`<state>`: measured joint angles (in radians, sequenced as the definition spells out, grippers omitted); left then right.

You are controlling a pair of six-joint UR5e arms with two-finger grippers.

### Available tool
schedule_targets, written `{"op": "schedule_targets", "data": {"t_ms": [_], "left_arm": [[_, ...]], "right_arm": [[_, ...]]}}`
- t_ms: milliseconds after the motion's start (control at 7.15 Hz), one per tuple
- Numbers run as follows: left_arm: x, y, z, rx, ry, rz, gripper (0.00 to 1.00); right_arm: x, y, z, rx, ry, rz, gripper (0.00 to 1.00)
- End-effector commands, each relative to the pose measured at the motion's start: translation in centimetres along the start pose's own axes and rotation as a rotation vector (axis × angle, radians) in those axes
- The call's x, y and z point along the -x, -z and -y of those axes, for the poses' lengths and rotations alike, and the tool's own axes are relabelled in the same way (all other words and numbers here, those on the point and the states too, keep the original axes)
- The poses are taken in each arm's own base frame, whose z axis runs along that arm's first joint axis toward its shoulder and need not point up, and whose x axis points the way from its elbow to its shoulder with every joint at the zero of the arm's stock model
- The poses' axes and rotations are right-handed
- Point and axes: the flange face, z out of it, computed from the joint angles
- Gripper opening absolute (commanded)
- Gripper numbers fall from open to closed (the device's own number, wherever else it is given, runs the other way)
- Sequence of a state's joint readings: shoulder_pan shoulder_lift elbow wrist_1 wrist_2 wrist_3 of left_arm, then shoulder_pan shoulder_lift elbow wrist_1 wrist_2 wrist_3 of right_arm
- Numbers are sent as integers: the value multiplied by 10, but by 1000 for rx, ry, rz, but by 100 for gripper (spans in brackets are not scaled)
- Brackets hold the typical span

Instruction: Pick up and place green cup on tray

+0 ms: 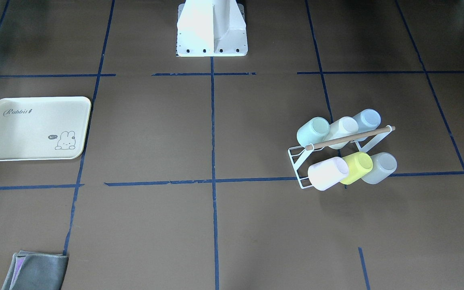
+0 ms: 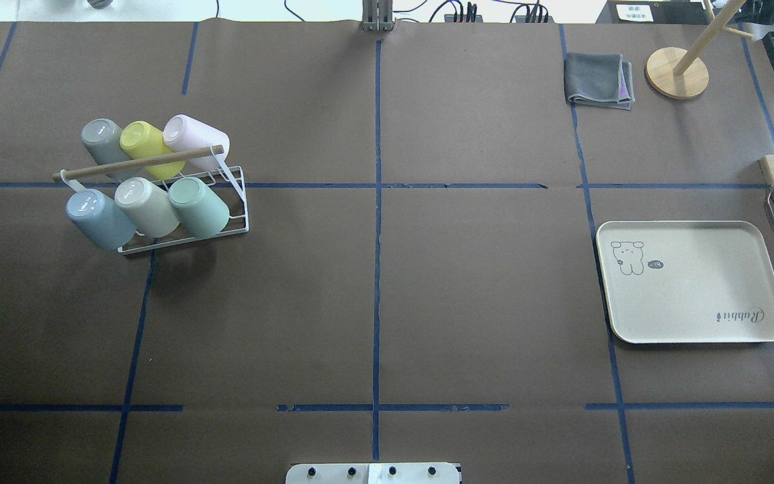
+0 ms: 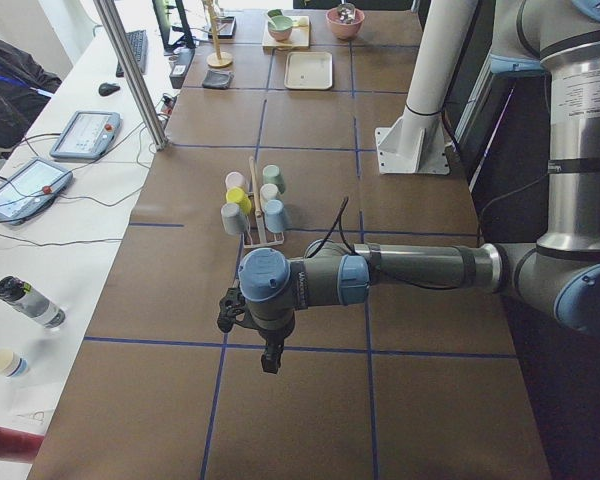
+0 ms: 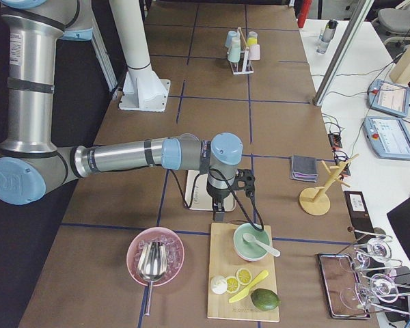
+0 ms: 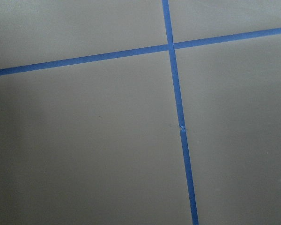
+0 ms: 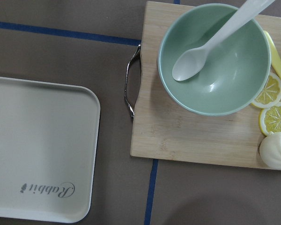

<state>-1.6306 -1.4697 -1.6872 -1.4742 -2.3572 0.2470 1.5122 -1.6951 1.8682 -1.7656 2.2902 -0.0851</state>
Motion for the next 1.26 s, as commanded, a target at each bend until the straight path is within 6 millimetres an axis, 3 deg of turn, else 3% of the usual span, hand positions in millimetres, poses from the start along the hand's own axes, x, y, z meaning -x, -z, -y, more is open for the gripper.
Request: {"op": "schedule_targets", "data": {"t_ms": [0, 140, 280, 559, 978, 1118], "left_arm": [[-4, 4, 3, -7, -7, 4, 100], [-4, 3, 1, -5, -5, 2, 100], [-4, 3, 1, -5, -5, 2, 100], [-5, 4, 1, -7, -7, 1, 100], [-5, 3, 1, -5, -5, 1, 100], [-4, 1, 1, -1, -1, 0, 100]], "right_arm": [[0, -1, -1, 4, -6, 5, 100], [2, -4, 1, 3, -52, 12, 100], [18, -14, 5, -29, -94, 18, 99], [49, -61, 4, -72, -147, 46, 99], [51, -145, 1, -165, -173, 145, 99], [52, -160, -4, -198, -169, 188, 99]]}}
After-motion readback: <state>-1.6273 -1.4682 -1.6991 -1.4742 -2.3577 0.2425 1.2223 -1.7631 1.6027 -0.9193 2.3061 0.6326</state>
